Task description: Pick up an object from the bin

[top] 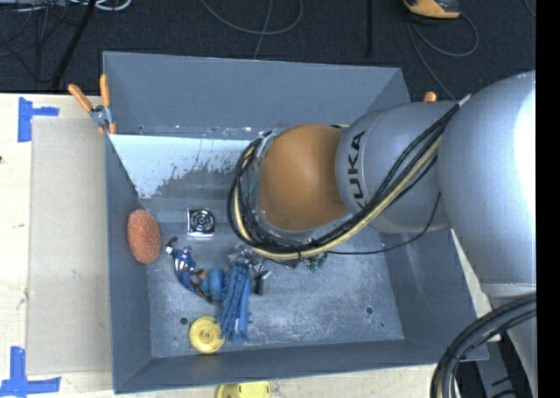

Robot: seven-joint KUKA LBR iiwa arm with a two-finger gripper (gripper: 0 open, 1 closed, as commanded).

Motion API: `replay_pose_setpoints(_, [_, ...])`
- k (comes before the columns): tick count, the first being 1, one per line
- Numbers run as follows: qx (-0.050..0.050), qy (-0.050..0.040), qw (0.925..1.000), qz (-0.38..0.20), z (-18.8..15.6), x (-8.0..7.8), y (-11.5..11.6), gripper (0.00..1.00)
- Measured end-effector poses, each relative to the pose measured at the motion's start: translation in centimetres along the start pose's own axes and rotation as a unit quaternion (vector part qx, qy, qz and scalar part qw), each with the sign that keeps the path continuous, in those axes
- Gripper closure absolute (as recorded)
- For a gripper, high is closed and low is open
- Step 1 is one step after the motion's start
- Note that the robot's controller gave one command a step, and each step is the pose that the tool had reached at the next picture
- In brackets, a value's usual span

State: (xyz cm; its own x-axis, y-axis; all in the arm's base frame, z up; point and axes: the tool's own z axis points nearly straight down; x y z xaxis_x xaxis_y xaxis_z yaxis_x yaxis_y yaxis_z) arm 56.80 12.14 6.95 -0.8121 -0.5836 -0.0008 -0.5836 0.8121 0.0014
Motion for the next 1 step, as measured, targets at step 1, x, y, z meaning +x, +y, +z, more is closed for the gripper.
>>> replay_pose_setpoints(1, [0.002, -0.003, 1.0, 0.009, -16.1, 0.22, 1.92, 1.0])
